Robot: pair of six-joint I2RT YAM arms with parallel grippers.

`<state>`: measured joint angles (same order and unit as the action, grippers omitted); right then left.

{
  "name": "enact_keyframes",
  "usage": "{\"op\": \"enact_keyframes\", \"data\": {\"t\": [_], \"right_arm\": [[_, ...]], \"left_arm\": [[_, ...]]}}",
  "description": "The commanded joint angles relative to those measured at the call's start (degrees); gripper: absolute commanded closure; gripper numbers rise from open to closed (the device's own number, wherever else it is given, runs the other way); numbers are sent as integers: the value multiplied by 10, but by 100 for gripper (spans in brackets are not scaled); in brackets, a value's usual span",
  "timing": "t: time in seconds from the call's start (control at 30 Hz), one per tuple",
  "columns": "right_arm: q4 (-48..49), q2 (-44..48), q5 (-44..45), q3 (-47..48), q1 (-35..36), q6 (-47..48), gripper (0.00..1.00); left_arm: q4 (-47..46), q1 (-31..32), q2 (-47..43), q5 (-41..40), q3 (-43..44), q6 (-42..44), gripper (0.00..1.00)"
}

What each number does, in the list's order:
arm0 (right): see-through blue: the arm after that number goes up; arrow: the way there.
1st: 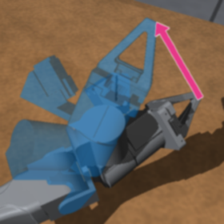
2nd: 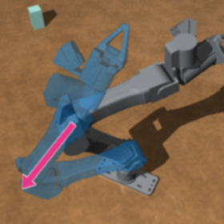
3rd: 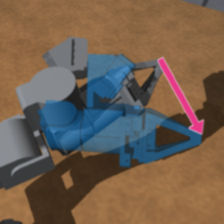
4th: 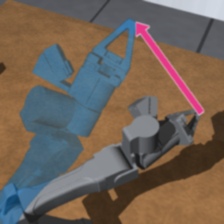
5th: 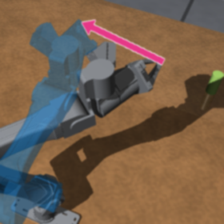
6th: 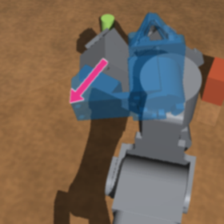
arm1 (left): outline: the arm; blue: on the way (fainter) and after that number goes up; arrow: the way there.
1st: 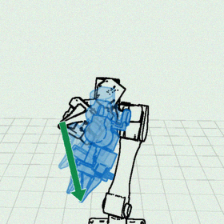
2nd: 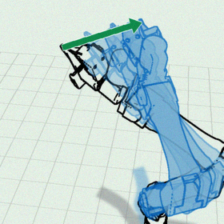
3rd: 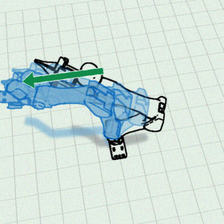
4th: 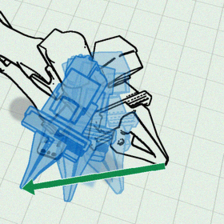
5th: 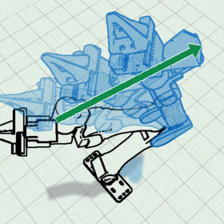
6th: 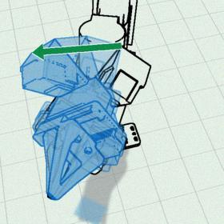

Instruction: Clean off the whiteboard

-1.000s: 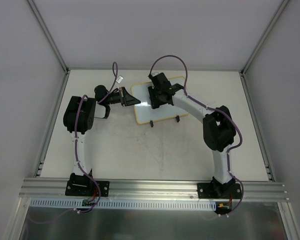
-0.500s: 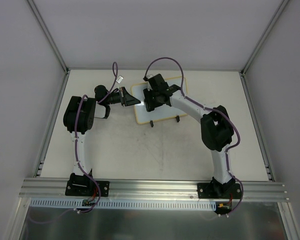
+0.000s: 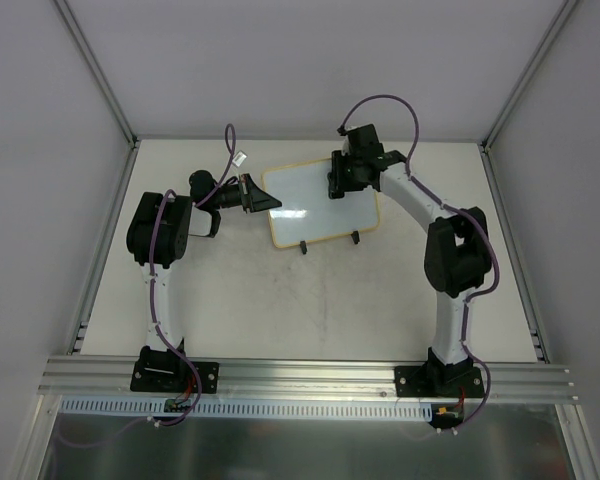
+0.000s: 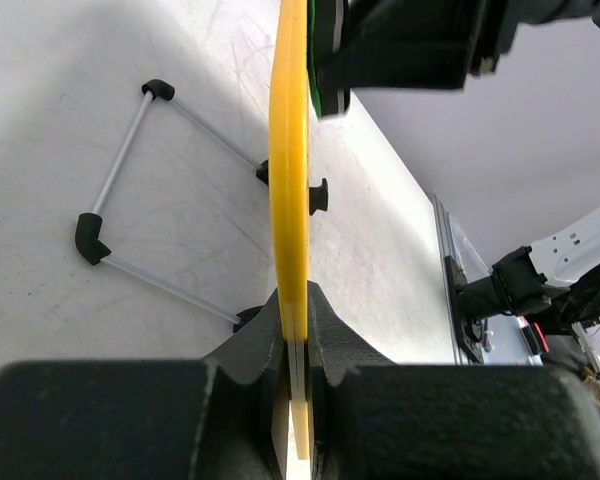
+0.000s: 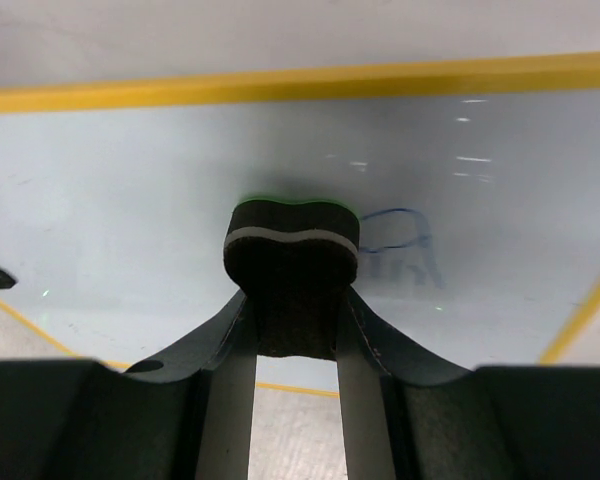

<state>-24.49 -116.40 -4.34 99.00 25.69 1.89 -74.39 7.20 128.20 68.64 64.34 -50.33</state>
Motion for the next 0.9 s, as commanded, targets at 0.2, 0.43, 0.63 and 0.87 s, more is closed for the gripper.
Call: {"op": "enact_keyframes", "data": {"t": [0.2,0.43,0.63,0.87], "right_arm": [[22,18,86,-42,-89,0,100],[21,21,90,-52,-108,-7,100],[21,21,78,-32,-104,-9,100],[5,4,64,19,-100,-2,100]], "left_arm": [[-51,14,-23,55,-7,44,100],[-51,14,-23,54,-7,44,100],[-50,14,-23,54,-7,44,100],[-31,17,-29,54,-9,61,100]]}}
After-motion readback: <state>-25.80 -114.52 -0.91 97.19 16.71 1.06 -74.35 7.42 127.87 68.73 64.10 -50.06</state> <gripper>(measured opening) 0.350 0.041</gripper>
